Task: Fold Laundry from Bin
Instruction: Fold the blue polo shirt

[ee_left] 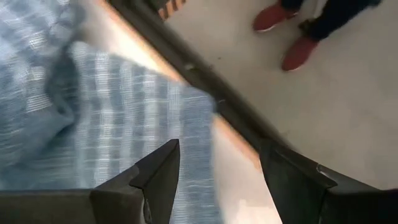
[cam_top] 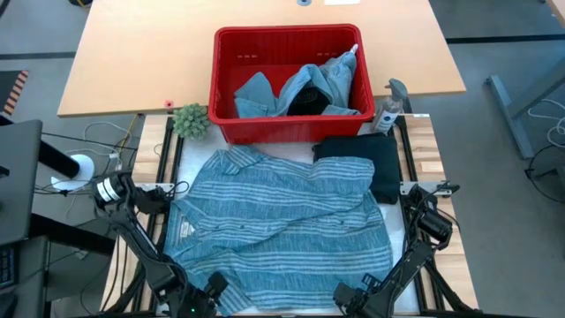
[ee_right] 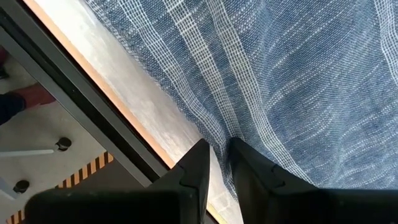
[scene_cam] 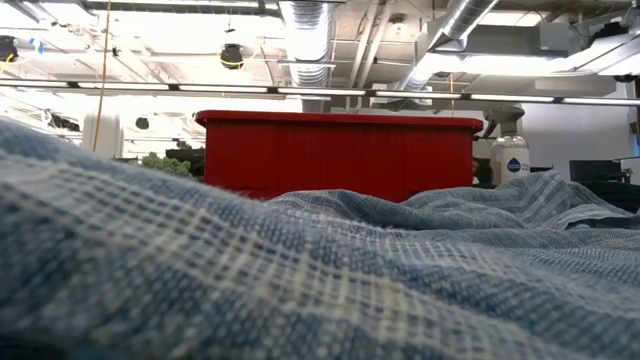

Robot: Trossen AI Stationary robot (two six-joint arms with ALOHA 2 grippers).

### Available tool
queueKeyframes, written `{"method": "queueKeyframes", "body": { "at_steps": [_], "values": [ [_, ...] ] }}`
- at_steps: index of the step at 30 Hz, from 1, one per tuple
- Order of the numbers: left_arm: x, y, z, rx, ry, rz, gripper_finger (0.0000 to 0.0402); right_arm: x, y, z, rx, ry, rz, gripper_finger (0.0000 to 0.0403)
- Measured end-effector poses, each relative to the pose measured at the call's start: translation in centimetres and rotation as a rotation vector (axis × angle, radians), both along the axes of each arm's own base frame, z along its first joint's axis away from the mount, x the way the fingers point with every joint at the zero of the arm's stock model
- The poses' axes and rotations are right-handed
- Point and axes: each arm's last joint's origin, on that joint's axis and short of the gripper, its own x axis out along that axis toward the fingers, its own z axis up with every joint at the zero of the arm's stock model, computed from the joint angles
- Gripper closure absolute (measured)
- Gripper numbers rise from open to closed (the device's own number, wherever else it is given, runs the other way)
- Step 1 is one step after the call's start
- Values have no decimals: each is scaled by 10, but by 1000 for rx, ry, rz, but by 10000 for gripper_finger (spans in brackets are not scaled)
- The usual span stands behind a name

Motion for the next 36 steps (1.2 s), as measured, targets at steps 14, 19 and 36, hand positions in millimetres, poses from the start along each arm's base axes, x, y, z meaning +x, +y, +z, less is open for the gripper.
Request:
{"method": "queueKeyframes", "body": {
  "at_steps": [14,19,36],
  "values": [
    [8,3,-14,32,40,15,216,0,1,0,2,-2,4,310],
    [9,4,-19,65,27,38,219,0,1,0,2,-2,4,310],
    [12,9,-12,-35,202,186,400,5,8,9,58,-49,130,332]
  ]
}}
